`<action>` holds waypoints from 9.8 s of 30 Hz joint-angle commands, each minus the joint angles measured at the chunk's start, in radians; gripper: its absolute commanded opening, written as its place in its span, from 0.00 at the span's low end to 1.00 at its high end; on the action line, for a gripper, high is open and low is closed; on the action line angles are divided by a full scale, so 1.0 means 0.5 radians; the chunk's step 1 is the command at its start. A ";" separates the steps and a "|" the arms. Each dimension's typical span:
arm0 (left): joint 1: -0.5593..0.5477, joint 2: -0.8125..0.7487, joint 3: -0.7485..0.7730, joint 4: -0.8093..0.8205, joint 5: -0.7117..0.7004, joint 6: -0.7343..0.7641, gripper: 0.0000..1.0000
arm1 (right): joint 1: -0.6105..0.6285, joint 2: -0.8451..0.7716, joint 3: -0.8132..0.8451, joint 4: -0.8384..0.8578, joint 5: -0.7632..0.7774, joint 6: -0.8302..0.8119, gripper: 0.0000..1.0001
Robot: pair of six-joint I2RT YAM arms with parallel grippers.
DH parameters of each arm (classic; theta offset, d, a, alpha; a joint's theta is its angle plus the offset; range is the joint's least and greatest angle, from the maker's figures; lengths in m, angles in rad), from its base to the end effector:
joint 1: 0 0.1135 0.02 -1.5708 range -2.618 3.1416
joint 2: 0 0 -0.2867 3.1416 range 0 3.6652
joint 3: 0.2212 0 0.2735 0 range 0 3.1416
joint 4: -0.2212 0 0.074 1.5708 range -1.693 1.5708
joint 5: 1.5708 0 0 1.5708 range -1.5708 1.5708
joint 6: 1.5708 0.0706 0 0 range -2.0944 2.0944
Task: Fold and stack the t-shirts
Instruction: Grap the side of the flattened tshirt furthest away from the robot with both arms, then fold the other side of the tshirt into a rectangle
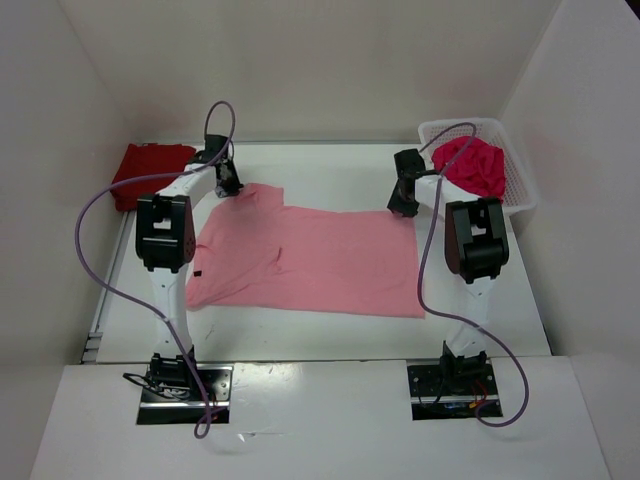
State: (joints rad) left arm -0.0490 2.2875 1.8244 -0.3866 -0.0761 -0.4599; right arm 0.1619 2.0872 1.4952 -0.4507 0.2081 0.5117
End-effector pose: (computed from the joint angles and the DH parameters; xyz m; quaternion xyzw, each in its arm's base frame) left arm 0.5688 -0.0225 0.1557 -0.2039 0.9126 -0.0543 0.3501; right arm 0.4845 0.0644 0.1401 0.1938 0.9408 -0.0089 0.2781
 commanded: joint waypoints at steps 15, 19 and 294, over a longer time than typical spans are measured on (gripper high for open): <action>0.012 -0.390 -0.344 0.282 0.143 -0.130 0.00 | 0.053 -0.066 0.047 -0.080 0.480 -0.023 0.42; 0.012 -0.390 -0.363 0.301 0.161 -0.148 0.00 | 0.053 -0.014 0.068 -0.080 0.480 -0.002 0.38; 0.236 -1.673 -2.179 0.485 0.833 -0.832 0.37 | 1.480 0.154 0.154 0.042 -0.913 0.075 0.02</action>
State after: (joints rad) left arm 0.0658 1.4754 0.7856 -0.1795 0.3157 -0.8223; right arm 0.8814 2.1567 1.6032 -0.4896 -0.2462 0.5423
